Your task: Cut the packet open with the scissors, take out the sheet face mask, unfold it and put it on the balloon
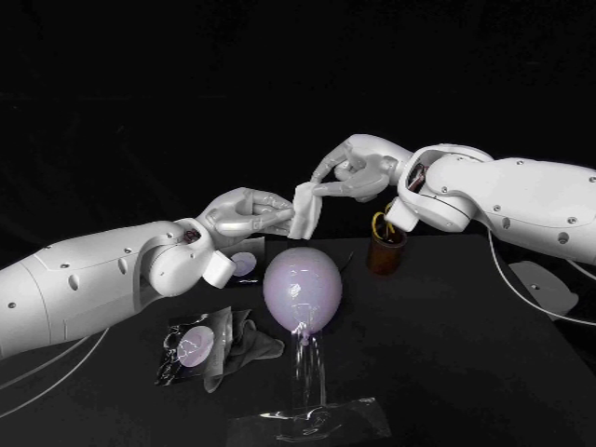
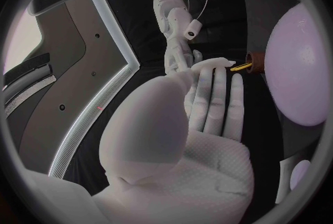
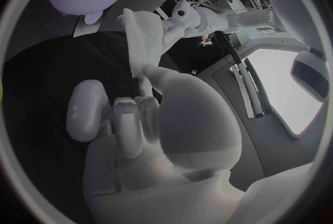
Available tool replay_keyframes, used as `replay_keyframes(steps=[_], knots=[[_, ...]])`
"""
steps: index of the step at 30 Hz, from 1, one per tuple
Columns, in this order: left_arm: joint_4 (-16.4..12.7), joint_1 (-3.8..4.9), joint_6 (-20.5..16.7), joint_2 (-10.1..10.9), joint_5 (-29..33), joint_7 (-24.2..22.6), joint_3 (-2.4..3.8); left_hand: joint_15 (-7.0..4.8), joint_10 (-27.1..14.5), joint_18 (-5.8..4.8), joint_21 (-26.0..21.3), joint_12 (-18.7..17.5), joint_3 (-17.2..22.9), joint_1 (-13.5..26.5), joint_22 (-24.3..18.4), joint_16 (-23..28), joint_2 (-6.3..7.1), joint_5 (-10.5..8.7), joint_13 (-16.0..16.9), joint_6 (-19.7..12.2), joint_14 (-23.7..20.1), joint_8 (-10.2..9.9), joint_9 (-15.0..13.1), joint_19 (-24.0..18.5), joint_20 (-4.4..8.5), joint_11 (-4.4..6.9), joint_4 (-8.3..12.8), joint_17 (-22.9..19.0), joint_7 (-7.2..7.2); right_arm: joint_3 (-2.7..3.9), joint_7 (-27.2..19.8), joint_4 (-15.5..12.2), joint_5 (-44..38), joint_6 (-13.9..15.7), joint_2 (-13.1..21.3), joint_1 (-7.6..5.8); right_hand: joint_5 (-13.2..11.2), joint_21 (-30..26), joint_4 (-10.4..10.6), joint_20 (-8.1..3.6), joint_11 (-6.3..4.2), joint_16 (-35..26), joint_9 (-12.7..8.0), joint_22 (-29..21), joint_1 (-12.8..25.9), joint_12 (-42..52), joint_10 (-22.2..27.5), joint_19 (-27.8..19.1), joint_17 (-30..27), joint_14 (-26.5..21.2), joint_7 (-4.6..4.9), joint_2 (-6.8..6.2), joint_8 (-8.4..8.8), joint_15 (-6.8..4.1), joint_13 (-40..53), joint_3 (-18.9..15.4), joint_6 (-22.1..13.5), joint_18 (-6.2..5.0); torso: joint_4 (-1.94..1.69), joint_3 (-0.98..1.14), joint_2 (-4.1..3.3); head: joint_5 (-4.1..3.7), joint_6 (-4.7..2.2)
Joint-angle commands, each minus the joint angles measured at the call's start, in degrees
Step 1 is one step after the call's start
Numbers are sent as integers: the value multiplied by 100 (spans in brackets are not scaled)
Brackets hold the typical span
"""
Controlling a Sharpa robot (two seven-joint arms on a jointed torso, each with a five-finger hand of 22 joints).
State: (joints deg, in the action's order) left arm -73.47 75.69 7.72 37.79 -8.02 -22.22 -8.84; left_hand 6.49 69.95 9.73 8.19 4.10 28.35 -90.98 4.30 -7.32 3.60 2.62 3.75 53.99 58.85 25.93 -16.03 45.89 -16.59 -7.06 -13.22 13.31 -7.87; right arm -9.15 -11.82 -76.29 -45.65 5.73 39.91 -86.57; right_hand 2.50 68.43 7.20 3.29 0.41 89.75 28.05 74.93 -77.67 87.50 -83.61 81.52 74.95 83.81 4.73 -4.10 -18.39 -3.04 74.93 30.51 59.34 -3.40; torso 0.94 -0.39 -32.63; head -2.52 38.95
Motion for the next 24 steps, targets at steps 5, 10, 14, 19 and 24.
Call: replay_keyframes(steps=[5,10,14,19,24], knots=[[-46,2,25,-3,172,-55,9,-5,58,40,25,-35,49,85,-7,-29,12,14,-2,-72,40,79,-813,51,5,18,3,25,6,-13,171,72,-169,447,-113,51,27,-80,18,-1,8,25,255,948,-2,-60,-460,-47,1505,619,-9,66,-22,17,1353,-36,10,-74,-4,-1,-1,-7,-4],[-57,2,5,-4,198,-38,9,-10,67,40,33,-35,67,99,-5,-30,11,14,-1,-91,44,103,-860,69,4,25,8,36,-3,-23,220,101,-171,536,-170,82,28,-143,33,4,15,25,255,932,11,-137,-415,-73,1505,619,-1,79,-23,23,1315,-55,-21,-85,0,-2,0,-9,-5],[-70,2,-30,-1,231,-19,9,-14,76,37,38,-35,82,112,-4,-33,12,14,-1,-107,49,124,-901,81,2,31,12,47,-14,-30,240,117,-137,602,-196,118,27,-231,48,9,21,25,255,910,24,-253,-347,-110,1505,619,7,88,-25,29,1257,-76,-48,-100,0,-1,-1,-5,-10],[-102,3,-133,7,315,33,9,-27,98,40,81,-35,126,144,11,-40,4,15,0,-153,62,173,-1006,157,6,44,23,77,-43,-46,285,120,31,858,-229,175,9,-1552,270,123,259,-181,117,569,326,-2217,904,-708,1024,428,286,-228,264,222,271,-452,-631,-286,-2,5,-4,-1,-12],[-130,3,-248,16,395,79,9,-33,112,50,130,-36,165,164,30,-46,-2,15,0,-191,71,206,-1088,234,14,51,38,103,-63,-58,373,104,81,1142,-200,219,17,-2742,464,260,444,-537,-39,224,427,-3873,1947,-1295,357,78,477,-498,539,387,-702,-796,-1047,-433,1,5,0,3,-18]])
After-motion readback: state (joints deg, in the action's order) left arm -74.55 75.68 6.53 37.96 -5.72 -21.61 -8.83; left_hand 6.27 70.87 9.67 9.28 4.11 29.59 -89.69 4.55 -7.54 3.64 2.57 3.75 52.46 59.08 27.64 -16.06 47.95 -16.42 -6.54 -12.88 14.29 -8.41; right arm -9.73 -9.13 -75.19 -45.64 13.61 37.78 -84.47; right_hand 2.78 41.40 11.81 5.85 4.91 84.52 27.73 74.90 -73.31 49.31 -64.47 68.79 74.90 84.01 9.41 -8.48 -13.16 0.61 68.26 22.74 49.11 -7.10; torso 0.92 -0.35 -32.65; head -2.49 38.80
